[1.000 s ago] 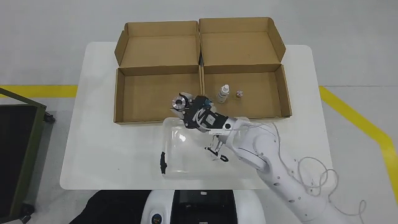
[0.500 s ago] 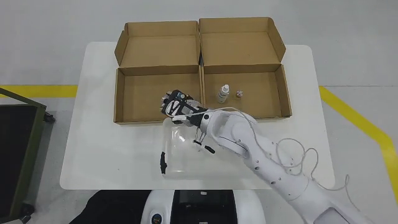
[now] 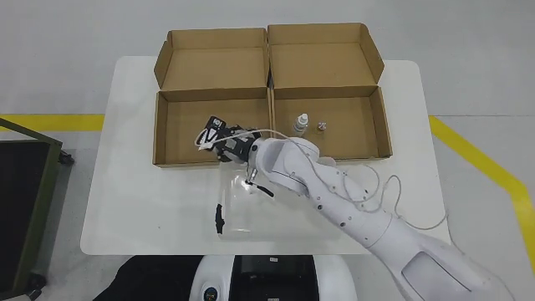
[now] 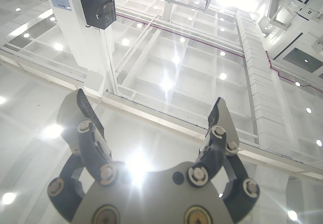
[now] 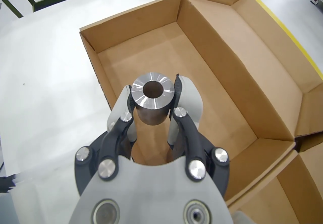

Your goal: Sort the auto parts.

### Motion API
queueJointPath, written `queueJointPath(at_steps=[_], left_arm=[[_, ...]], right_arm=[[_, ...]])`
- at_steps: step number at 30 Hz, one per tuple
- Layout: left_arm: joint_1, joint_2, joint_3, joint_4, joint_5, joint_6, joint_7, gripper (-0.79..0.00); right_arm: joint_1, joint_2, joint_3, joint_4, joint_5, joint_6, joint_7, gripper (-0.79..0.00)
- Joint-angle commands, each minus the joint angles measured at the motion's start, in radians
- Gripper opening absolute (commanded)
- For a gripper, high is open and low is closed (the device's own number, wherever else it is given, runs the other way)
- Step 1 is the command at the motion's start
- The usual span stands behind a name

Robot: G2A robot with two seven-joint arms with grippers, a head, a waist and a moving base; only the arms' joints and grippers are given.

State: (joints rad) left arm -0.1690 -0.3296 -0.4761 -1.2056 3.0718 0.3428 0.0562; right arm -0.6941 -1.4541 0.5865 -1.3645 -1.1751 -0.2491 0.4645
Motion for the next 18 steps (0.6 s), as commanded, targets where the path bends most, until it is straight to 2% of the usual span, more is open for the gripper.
queueJointPath(at_steps=[1, 10, 11, 18], left_arm=[[0.000, 0.000, 0.000, 0.000, 0.000, 0.000, 0.000, 0.000], [0.000, 0.000, 0.000, 0.000, 0.000, 0.000, 0.000, 0.000], [0.000, 0.000, 0.000, 0.000, 0.000, 0.000, 0.000, 0.000], [0.000, 0.000, 0.000, 0.000, 0.000, 0.000, 0.000, 0.000]], right_arm=[[0.015, -0.010, -0.005, 0.028, 0.008, -0.002, 0.002, -0.785], [0.056, -0.052, -0.023, 0.134, 0.036, -0.007, 0.023, -0.785], [0.060, -0.056, -0.025, 0.142, 0.036, -0.006, 0.027, -0.745], [0.080, -0.079, -0.033, 0.188, 0.040, -0.027, 0.061, -0.671]])
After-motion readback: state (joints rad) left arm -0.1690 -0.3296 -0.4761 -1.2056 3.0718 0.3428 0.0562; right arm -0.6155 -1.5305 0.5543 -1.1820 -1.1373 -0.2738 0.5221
